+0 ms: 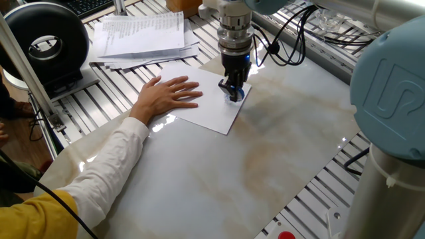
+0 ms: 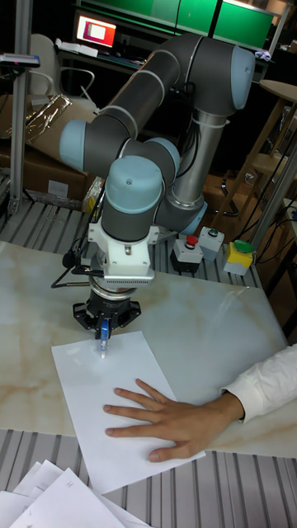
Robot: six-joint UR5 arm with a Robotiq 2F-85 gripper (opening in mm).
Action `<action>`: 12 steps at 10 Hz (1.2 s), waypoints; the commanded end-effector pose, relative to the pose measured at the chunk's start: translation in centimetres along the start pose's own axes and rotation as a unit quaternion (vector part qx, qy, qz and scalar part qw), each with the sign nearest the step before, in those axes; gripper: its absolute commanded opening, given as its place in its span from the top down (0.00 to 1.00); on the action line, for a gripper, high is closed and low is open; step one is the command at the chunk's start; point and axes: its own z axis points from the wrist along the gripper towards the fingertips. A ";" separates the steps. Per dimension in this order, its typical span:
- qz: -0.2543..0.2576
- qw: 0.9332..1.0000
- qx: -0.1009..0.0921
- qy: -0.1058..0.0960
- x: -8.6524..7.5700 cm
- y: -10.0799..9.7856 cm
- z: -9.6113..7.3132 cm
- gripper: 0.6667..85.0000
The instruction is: Use the correction tape on paper
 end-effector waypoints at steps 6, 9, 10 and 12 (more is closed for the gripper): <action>0.004 1.000 0.007 0.022 2.0 -0.8 -0.2 0.99; 0.003 1.000 0.007 0.021 2.0 -0.7 0.1 0.99; 0.004 1.000 0.006 0.020 1.9 -0.6 0.2 0.99; 0.003 1.000 0.007 0.020 1.9 -0.6 0.2 0.99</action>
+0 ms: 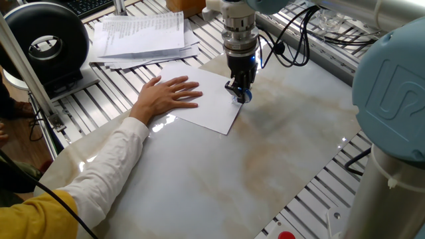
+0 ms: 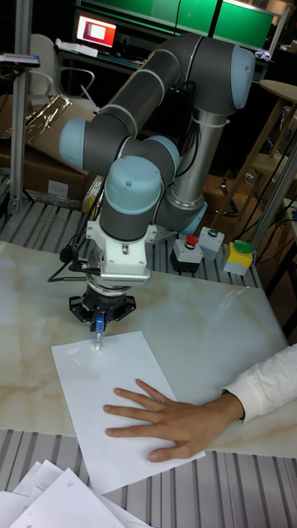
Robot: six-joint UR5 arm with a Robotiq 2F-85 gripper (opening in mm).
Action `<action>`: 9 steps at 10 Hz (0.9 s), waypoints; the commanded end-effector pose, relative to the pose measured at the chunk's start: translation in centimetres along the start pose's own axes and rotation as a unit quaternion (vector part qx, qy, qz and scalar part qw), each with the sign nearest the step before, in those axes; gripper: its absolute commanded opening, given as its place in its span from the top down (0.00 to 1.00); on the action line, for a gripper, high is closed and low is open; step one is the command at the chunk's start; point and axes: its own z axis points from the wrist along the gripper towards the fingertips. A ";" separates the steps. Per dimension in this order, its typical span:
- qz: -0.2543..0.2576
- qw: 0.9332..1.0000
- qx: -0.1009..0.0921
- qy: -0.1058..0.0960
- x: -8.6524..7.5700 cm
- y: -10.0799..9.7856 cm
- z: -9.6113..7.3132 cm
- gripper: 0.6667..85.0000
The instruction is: Use the correction tape on paper
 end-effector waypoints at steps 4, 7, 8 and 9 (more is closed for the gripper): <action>0.002 1.000 -0.005 -0.008 -0.4 0.2 0.0 0.99; 0.002 1.000 -0.006 -0.007 -0.3 0.2 0.4 0.99; 0.004 1.000 -0.009 -0.007 -0.3 0.3 0.6 0.99; 0.004 1.000 -0.007 -0.007 -0.3 0.2 0.7 0.99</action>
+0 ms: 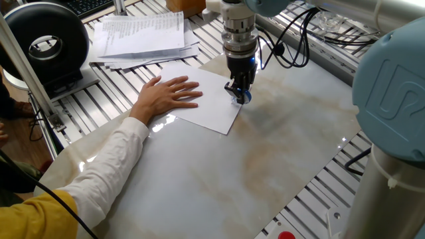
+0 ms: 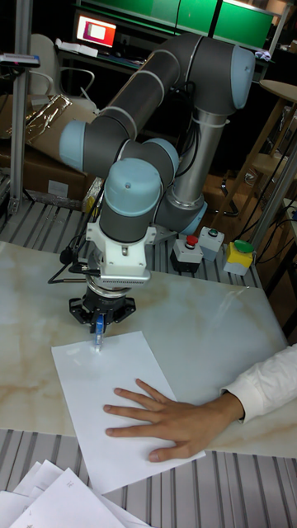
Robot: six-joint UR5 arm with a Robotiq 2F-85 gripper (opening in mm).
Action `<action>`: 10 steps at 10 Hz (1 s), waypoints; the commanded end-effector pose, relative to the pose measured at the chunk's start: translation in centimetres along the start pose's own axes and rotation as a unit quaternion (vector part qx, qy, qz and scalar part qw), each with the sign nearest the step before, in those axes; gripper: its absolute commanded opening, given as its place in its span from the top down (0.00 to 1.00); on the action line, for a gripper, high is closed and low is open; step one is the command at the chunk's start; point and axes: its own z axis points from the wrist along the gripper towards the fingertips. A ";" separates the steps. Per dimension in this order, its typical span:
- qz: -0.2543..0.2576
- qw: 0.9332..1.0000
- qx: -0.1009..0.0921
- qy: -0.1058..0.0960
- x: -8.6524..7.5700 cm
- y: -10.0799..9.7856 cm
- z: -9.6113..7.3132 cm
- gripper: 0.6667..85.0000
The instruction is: Use the correction tape on paper
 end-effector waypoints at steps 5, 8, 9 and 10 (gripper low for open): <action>0.002 1.000 -0.009 0.000 0.2 0.2 0.3 0.99; 0.000 1.000 -0.010 0.006 0.6 0.0 0.2 0.99; 0.000 1.000 -0.009 0.008 0.7 -0.1 0.2 0.99; 0.000 1.000 -0.008 0.011 0.9 0.0 0.2 0.99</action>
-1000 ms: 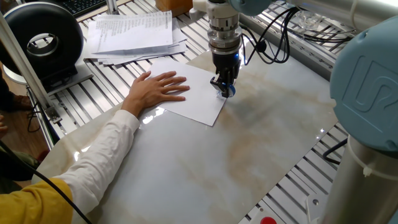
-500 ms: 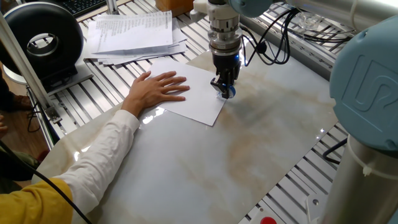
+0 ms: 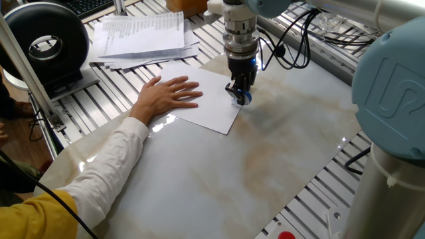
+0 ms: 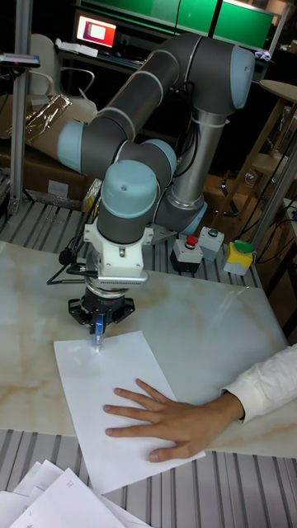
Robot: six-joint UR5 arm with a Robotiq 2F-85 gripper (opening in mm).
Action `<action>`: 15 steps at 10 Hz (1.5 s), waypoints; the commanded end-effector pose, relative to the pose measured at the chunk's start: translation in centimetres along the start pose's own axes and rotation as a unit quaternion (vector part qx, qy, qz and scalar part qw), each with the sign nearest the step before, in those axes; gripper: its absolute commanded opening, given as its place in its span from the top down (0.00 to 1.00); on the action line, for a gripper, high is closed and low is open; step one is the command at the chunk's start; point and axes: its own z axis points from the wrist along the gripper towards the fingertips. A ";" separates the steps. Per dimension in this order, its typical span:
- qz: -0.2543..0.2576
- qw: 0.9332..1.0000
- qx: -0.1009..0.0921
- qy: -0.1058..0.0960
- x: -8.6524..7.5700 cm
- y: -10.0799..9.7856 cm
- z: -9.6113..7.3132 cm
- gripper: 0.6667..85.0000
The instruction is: Use the correction tape on paper
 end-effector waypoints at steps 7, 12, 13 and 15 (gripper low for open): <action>0.002 1.000 -0.018 0.011 1.7 -0.1 0.4 0.99; 0.005 1.000 -0.010 0.013 1.8 -0.1 0.5 0.99; 0.005 1.000 -0.009 0.015 1.9 -0.2 0.6 0.99; 0.005 1.000 -0.007 0.020 2.3 -0.3 0.5 0.99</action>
